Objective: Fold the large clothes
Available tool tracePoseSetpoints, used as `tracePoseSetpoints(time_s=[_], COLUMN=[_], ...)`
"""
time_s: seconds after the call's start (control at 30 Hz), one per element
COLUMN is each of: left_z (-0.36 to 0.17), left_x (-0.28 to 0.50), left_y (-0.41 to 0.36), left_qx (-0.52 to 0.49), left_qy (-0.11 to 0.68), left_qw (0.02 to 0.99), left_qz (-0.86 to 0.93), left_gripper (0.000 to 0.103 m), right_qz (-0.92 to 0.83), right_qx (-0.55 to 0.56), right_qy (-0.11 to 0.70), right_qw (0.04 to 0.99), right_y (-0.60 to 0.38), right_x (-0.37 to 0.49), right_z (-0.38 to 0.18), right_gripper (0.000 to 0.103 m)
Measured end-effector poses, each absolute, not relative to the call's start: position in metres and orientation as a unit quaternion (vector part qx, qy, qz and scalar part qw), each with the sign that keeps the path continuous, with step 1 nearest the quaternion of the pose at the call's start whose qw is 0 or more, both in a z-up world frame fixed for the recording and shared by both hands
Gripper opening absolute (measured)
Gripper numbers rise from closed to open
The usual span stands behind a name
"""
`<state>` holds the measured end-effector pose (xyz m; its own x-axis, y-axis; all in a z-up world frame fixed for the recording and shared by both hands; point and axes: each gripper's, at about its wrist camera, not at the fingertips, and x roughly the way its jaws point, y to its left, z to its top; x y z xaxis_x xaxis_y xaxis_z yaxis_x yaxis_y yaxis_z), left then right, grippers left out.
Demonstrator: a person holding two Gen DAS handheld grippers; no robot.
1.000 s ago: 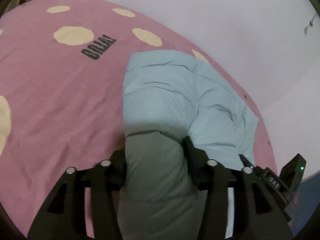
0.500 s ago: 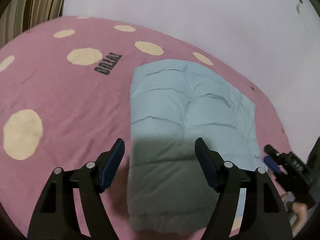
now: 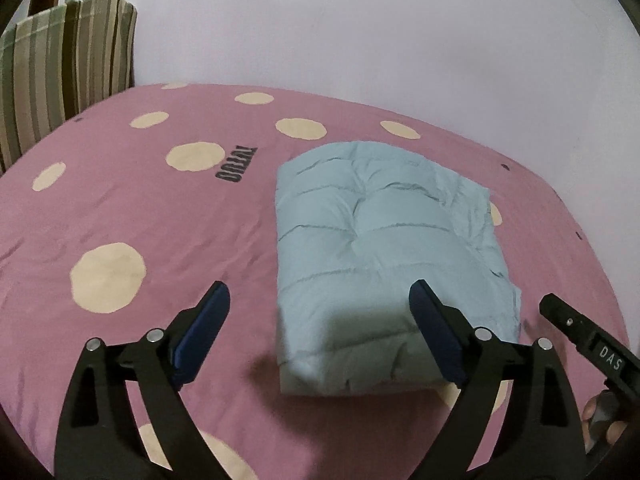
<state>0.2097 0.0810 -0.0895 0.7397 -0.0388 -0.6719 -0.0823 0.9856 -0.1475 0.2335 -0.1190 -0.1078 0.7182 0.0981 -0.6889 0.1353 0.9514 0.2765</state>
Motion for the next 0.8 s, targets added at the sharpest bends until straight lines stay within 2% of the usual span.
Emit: tracePoseSetpoints(time_s=[0.57, 0.8], left_z=[-0.054, -0.047], left_x=[0.163, 0.153], left_y=[0.074, 0.073], left_qx=[-0.057, -0.053], left_qy=[0.333, 0.326], left_qw=[0.941, 0.944], left_qz=[0.031, 0.027], left_gripper=[0.094, 0.094], right_qz=[-0.019, -0.019], right_qx=[0.096, 0.082], right_qy=[0.340, 0.331], right_qw=[0.935, 0.940], right_y=[-0.096, -0.088], right_x=[0.196, 0.187], right_z=[-0.070, -0.062], right_gripper=[0.078, 0.079])
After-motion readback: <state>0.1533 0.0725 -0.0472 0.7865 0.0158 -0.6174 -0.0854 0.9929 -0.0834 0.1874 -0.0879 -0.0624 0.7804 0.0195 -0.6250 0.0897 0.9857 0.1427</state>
